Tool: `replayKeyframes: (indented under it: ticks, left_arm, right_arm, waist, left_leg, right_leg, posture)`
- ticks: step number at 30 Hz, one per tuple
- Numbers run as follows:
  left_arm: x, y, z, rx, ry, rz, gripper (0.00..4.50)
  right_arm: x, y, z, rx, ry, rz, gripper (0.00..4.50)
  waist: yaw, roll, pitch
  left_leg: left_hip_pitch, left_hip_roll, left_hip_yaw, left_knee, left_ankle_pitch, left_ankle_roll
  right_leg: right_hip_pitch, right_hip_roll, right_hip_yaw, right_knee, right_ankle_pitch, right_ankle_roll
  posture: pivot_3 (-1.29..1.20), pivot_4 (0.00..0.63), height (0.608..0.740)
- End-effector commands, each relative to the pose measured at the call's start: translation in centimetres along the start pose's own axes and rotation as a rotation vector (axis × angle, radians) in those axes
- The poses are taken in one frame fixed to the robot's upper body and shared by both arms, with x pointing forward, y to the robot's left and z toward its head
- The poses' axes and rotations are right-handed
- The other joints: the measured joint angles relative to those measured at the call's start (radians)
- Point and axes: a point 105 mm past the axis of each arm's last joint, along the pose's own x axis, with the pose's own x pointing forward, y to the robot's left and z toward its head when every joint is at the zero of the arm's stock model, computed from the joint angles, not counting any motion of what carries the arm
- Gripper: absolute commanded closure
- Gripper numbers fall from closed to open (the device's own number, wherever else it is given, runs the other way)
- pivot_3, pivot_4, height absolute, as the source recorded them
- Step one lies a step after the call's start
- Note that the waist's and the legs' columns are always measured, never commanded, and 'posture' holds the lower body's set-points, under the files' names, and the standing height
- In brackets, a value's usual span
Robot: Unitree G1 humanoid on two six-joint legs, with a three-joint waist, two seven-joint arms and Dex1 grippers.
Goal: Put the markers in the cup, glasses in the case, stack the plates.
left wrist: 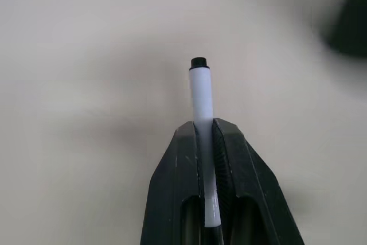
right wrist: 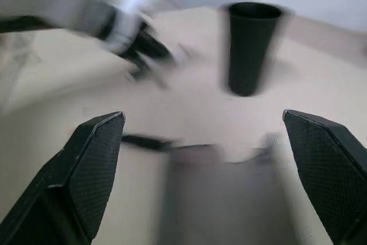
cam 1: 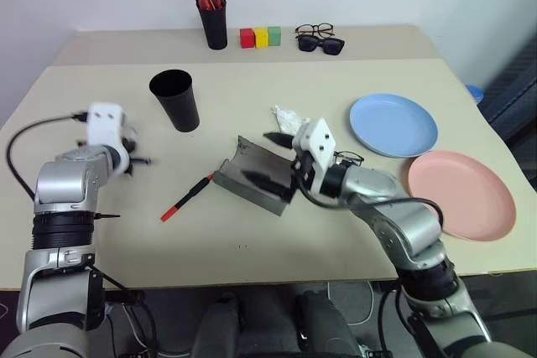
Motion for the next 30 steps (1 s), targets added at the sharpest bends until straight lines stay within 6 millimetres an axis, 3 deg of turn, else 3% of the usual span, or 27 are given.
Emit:
replayKeyframes:
  ticks: [1, 5, 9, 14, 18, 26, 30]
  left_arm:
    - [-2.0, 1.7, 9.3, -0.146, -0.449, 0.070, 4.48]
    - [-2.3, -1.5, 13.9, -0.139, -0.660, -0.003, 4.48]
    - [-0.3, -5.8, 14.7, -0.102, -0.693, -0.105, 4.48]
    - [2.3, -8.3, 12.1, -0.079, -0.642, -0.135, 4.48]
    - [3.0, -10.0, 10.0, -0.091, -0.606, -0.175, 4.48]
    - [3.1, -10.1, 8.3, -0.107, -0.580, -0.158, 4.48]
    - [3.0, -9.9, 8.1, -0.109, -0.579, -0.143, 2.90]
  right_arm:
    - [1.1, -0.9, 0.8, -0.026, -0.039, -0.064, 0.00]
    - [2.4, -1.8, 0.7, -0.032, -0.041, -0.117, 0.00]
    - [3.2, -1.8, 1.5, -0.027, -0.078, -0.120, 0.00]
    - [3.2, -1.6, 2.0, -0.038, -0.097, -0.114, 0.00]
    - [2.8, -1.7, 2.1, -0.046, -0.098, -0.132, 0.00]
    - [2.5, -1.9, 2.4, -0.051, -0.103, -0.150, 0.00]
    - [2.7, -1.6, 2.5, -0.054, -0.106, -0.134, 0.00]
  waist:
    - [0.007, -0.001, -0.001]
    - [0.012, -0.002, -0.001]
    - [0.006, -0.002, -0.001]
    - [-0.016, -0.002, -0.001]
    - [-0.031, -0.002, -0.001]
    - [-0.030, -0.002, -0.001]
    - [-0.030, -0.002, -0.001]
  left_leg:
    - [-0.002, 0.000, 0.000, 0.000, 0.000, 0.000]
    - [-0.003, -0.004, 0.001, 0.000, 0.000, 0.000]
    - [-0.003, -0.006, 0.002, 0.000, 0.000, 0.001]
    - [-0.002, -0.004, 0.004, 0.000, 0.000, 0.001]
    - [-0.003, -0.003, 0.003, -0.001, 0.000, 0.001]
    - [-0.003, -0.003, 0.003, -0.001, 0.000, 0.001]
    - [-0.003, -0.003, 0.003, -0.001, 0.000, 0.001]
  right_leg:
    - [-0.001, -0.001, -0.001, 0.000, 0.000, 0.000]
    - [-0.002, -0.004, -0.001, -0.001, 0.000, 0.001]
    - [-0.002, -0.004, -0.001, 0.000, 0.001, 0.001]
    - [-0.003, -0.001, -0.001, 0.000, 0.001, 0.001]
    - [-0.005, -0.001, 0.000, 0.001, 0.001, 0.001]
    - [-0.005, -0.001, 0.000, 0.002, 0.001, 0.001]
    - [-0.005, -0.001, 0.000, 0.002, 0.001, 0.001]
  posture:
    - [0.00, 0.150, 0.740]
    - [0.00, 0.150, 0.740]
    - [0.00, 0.150, 0.740]
    - [0.00, 0.150, 0.740]
    - [0.00, 0.150, 0.740]
    - [0.00, 0.150, 0.740]
    - [0.00, 0.150, 0.740]
